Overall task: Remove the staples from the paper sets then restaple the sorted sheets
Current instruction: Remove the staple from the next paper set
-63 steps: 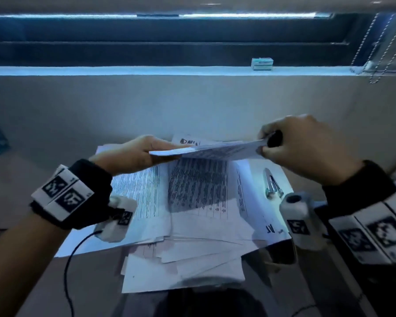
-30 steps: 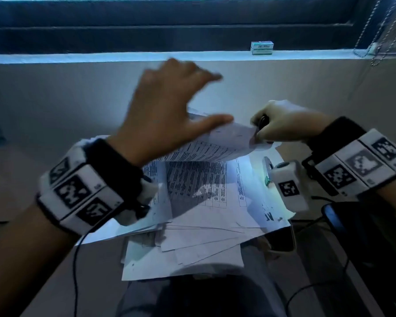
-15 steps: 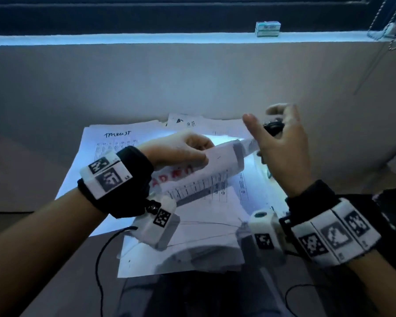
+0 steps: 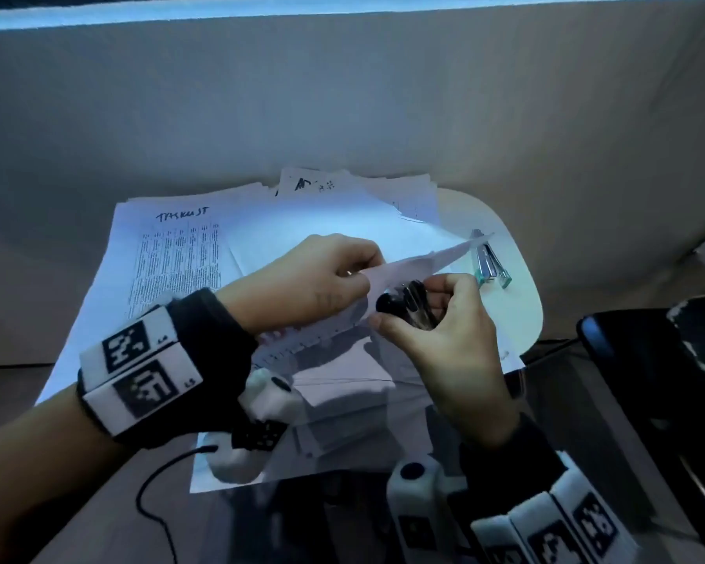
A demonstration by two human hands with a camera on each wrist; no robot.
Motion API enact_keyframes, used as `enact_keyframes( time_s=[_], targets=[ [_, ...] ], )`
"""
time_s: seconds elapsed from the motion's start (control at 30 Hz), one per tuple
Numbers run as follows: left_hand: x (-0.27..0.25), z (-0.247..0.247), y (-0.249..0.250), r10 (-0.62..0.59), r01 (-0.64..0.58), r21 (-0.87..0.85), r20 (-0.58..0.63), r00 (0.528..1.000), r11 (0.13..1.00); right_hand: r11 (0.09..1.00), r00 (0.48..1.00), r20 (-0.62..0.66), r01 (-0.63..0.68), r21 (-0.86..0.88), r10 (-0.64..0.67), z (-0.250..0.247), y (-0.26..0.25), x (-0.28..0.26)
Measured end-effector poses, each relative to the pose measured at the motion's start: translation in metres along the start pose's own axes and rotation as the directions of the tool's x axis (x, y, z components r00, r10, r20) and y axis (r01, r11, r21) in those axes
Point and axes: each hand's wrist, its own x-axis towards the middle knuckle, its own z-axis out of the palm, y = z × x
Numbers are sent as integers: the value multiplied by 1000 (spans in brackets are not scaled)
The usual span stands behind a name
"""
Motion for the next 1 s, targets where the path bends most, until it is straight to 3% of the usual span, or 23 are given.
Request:
enact_keyframes(
  time_s=[0.23,0.53,0.67,1.0],
  targets=[
    [-4,13,-8,11,-16,-313,-19,1000,950,994,981,-173,97,46,-87,13,14,-10],
    [-7,18,-8,-105,98,-640,27,994,762,985,969,-190,139,-102,-156,18,13,-12],
    [-8,17,-8,-141,155,-699,78,987,698,986,974,-169,131,-108,-148,22,10,-14],
    [-12,13,-6,-114,159,-730,112,987,664,988,976,-159,144,-53,-151,27,5,-16]
  ],
)
